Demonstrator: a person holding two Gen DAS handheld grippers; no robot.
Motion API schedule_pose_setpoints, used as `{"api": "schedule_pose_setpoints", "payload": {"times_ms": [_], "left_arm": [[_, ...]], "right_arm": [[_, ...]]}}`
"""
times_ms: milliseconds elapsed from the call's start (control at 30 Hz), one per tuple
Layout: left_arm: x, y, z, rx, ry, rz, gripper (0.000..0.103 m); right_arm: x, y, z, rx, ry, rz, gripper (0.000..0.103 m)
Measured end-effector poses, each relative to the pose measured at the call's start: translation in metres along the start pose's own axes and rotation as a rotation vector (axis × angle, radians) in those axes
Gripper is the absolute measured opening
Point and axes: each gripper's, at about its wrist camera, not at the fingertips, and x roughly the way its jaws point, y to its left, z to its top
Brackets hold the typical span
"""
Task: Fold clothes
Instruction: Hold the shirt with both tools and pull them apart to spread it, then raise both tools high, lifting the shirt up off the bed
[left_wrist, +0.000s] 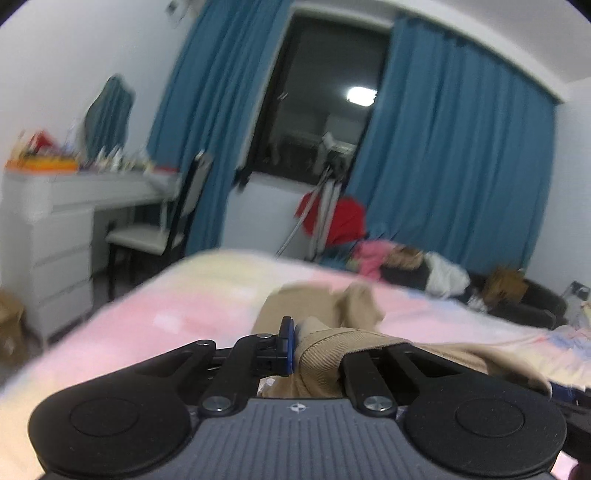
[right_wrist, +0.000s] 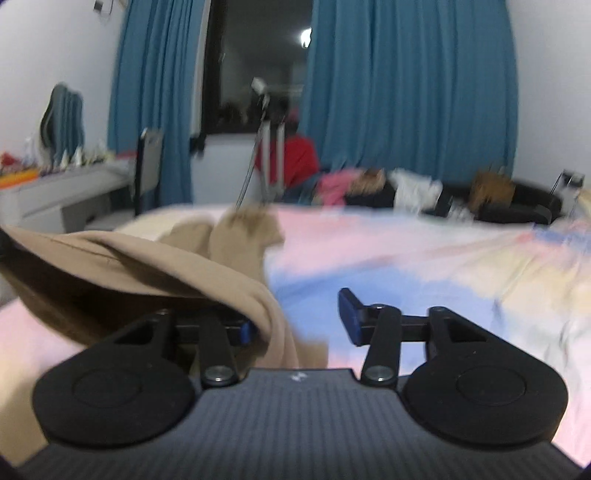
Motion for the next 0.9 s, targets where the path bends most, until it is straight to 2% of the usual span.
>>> {"api": "schedule_pose_setpoints", "payload": {"times_ms": [233,333,500,700,800,900], "left_arm": [[-0.025,-0.045,0.138,0.074,-0.217,-0.067,0.005],[-0.039,-0.063,0.199,0.099,-0.306,-0.091,0.004],[-0.092,-0.078,0.286,0.108,-0.419,-0.115,0.005],[-0.167,-0.089,0.361,0.143,-0.535,-0.155,0.005],[-0.185,-0.096,0.379,0.166,-0.551,-0.174,0.005],[-0.189,-0.098,0.387,0.173,-0.539,-0.189,0.005]], "right_arm": [[-0.014,-0.015,0.131,0.044,-0.254,-0.063,0.046],[-0.041,-0.019,0.188,0.035,-0.368,-0.067,0.047],[-0.100,-0.027,0.269,0.024,-0.527,-0.035,0.047],[-0.182,-0.044,0.339,0.040,-0.676,0.030,0.047],[-0.210,-0.051,0.358,0.053,-0.712,0.058,0.048],[-0.217,-0.057,0.367,0.043,-0.706,0.069,0.048]]}}
